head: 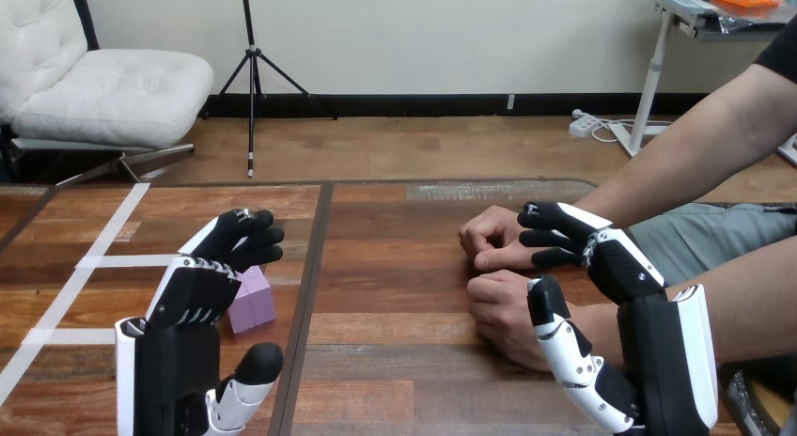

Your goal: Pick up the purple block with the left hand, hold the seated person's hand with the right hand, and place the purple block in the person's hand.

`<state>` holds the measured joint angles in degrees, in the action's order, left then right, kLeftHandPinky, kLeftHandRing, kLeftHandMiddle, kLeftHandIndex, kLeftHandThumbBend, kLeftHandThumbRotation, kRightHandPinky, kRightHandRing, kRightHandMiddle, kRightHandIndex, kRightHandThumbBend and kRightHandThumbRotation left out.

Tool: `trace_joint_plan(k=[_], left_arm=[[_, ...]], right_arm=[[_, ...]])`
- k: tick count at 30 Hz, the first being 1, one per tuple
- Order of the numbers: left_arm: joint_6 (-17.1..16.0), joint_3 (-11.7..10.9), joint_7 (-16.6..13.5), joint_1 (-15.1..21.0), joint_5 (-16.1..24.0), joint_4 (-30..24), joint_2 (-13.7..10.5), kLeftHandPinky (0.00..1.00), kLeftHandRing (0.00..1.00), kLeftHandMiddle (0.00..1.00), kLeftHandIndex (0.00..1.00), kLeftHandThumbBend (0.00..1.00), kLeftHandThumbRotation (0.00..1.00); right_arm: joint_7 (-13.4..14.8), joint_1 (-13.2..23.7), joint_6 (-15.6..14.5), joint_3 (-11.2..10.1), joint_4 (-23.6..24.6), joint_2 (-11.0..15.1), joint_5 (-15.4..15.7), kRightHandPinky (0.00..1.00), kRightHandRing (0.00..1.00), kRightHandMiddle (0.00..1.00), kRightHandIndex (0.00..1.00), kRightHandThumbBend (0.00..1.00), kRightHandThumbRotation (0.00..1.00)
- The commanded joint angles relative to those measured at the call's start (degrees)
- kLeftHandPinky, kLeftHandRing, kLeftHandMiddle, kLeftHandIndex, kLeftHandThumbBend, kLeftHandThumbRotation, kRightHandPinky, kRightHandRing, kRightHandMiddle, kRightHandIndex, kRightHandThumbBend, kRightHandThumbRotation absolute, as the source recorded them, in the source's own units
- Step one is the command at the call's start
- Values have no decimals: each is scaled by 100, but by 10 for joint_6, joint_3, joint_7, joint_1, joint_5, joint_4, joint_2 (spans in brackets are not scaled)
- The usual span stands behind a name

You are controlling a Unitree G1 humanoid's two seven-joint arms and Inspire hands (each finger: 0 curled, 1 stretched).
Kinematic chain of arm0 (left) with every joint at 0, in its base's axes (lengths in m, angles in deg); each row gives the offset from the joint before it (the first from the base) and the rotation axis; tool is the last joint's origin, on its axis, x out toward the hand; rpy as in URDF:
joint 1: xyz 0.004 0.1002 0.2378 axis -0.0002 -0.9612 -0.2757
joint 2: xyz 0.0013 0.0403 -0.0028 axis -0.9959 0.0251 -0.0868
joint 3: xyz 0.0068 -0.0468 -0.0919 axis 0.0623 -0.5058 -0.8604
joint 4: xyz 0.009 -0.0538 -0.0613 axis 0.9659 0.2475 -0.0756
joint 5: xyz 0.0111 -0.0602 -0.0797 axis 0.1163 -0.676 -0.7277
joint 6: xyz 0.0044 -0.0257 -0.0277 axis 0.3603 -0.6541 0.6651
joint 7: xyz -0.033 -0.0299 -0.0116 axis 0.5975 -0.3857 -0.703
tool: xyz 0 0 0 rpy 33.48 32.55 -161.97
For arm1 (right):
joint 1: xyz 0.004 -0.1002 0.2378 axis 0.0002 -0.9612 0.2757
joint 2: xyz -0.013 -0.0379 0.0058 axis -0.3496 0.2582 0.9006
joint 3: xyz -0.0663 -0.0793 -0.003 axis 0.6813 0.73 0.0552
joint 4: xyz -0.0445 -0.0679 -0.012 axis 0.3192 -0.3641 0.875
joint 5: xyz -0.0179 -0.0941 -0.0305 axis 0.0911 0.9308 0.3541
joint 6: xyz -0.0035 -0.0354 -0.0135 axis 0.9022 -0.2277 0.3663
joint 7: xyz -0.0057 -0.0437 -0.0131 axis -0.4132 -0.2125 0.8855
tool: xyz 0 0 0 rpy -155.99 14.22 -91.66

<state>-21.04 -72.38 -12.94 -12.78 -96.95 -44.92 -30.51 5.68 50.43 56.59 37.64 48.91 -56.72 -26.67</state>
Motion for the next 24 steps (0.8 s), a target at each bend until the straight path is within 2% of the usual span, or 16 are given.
trace_joint_plan(k=[1, 9, 15, 24], left_arm=[[4, -1, 2, 32, 4, -9, -16, 69, 74, 78, 78, 78, 61], [18, -5, 8, 45, -8, -17, -40, 72, 77, 79, 79, 81, 50], [35, -27, 5, 50, 26, -26, -63, 75, 80, 82, 81, 82, 45], [82, -75, -23, 51, 114, -54, -91, 79, 83, 84, 83, 83, 46]], right_arm=[[0, 30, 6, 0, 5, -2, -8, 60, 68, 73, 73, 31, 53], [3, 31, 6, -3, 6, -2, 0, 59, 68, 73, 73, 30, 52], [8, 33, 11, -6, 1, -3, 4, 60, 67, 72, 73, 30, 52], [8, 32, 10, -4, 1, -4, 3, 60, 68, 73, 73, 31, 52]])
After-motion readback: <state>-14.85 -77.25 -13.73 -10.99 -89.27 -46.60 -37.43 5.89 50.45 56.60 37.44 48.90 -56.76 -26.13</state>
